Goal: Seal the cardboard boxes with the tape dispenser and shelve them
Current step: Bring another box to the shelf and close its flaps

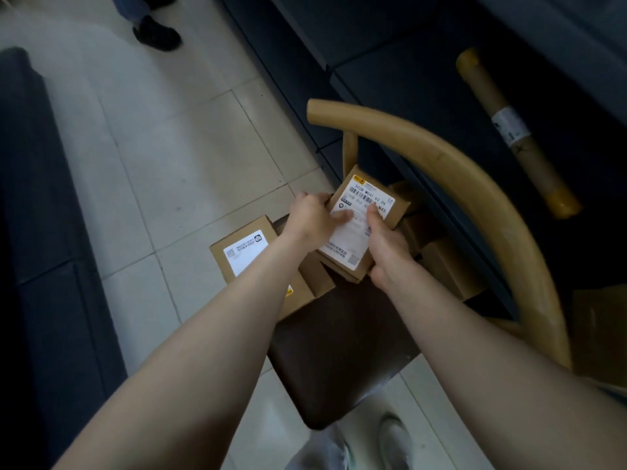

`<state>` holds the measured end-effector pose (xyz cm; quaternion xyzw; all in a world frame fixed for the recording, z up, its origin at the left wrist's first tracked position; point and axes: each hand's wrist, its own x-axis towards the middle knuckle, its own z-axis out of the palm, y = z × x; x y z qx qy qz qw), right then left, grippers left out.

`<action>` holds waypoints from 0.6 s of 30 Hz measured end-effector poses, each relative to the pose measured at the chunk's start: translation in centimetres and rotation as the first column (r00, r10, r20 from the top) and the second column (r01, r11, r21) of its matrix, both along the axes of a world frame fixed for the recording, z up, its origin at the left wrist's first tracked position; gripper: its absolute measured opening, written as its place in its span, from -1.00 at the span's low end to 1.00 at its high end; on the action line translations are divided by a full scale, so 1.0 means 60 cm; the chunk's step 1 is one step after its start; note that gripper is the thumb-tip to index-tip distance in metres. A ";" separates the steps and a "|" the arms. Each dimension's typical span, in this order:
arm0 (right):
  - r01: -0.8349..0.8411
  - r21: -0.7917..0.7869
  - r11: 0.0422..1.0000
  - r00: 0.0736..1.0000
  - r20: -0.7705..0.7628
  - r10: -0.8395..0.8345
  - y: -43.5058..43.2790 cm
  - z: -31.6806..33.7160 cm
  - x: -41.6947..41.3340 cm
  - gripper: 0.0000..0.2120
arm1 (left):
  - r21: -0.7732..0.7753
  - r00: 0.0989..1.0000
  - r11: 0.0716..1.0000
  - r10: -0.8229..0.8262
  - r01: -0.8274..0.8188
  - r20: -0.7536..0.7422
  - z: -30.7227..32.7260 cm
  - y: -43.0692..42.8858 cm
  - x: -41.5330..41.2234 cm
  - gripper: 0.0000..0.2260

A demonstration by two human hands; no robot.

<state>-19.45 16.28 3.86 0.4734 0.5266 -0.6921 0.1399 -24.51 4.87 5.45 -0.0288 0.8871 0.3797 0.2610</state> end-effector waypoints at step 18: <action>-0.502 0.249 0.828 0.790 -0.257 0.556 -0.052 0.325 0.120 -0.41 | 0.218 0.915 0.890 0.401 -0.400 0.040 0.347 -0.078 0.221 -0.14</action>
